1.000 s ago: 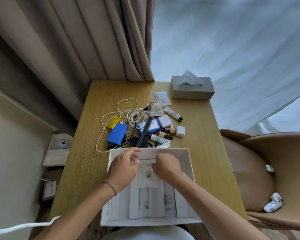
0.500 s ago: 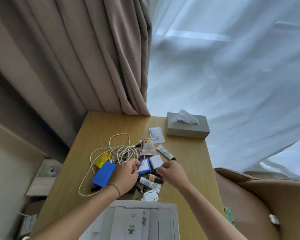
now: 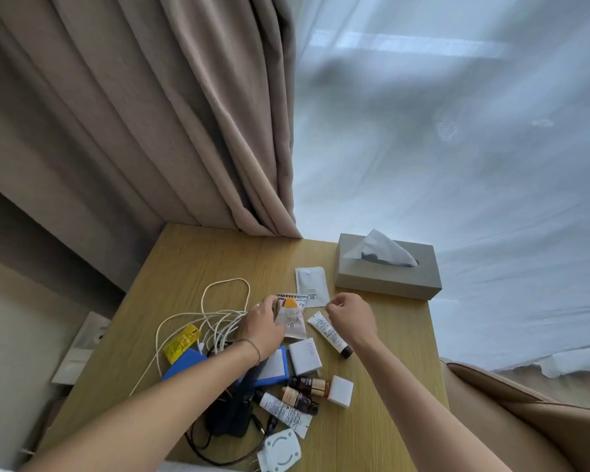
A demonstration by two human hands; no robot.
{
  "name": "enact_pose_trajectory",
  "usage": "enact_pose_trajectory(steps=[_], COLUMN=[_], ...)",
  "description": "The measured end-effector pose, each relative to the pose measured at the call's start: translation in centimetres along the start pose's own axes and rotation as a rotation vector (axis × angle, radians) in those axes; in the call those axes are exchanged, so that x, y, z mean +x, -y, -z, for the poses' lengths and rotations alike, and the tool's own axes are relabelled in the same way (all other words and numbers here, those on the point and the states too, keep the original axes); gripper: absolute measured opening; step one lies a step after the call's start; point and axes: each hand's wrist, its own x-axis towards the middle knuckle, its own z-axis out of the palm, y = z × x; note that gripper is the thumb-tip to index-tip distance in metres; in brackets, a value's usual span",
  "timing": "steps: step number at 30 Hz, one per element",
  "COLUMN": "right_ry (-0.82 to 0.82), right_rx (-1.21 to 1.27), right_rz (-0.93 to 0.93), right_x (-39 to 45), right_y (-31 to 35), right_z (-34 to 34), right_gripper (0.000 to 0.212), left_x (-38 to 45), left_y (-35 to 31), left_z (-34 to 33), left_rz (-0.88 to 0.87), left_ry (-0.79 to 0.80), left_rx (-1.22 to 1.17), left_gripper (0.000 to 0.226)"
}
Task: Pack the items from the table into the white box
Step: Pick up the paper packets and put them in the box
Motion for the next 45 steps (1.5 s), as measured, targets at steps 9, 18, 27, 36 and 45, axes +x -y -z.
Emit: enact_pose_trajectory(steps=[9, 18, 27, 36, 45], right_ry=[-0.017, -0.036, -0.080, 0.023, -0.033], right_rx=[-0.030, -0.090, -0.544, -0.824, -0.376], right_rz=[-0.027, -0.028, 0.309, 0.181, 0.235], right_x=[4.6, 6.5, 8.2, 10.4, 8.5], right_y=[-2.5, -2.7, 1.4, 3.9, 4.6], right_z=[-1.8, -3.6, -7.2, -9.4, -8.1], right_gripper=[0.025, 0.024, 0.038, 0.073, 0.012], left_x=[7.1, 8.0, 5.1, 2.1, -1.0], left_y=[-1.6, -0.9, 0.9, 3.0, 3.9], left_z=[-3.6, -4.4, -1.2, 1.2, 3.1], left_rz=[0.222, 0.097, 0.240, 0.298, 0.322], left_ry=[0.059, -0.058, -0.219, -0.239, -0.192], left_rx=[0.149, -0.007, -0.577, -0.761, -0.866], left_gripper=[0.089, 0.077, 0.055, 0.060, 0.043])
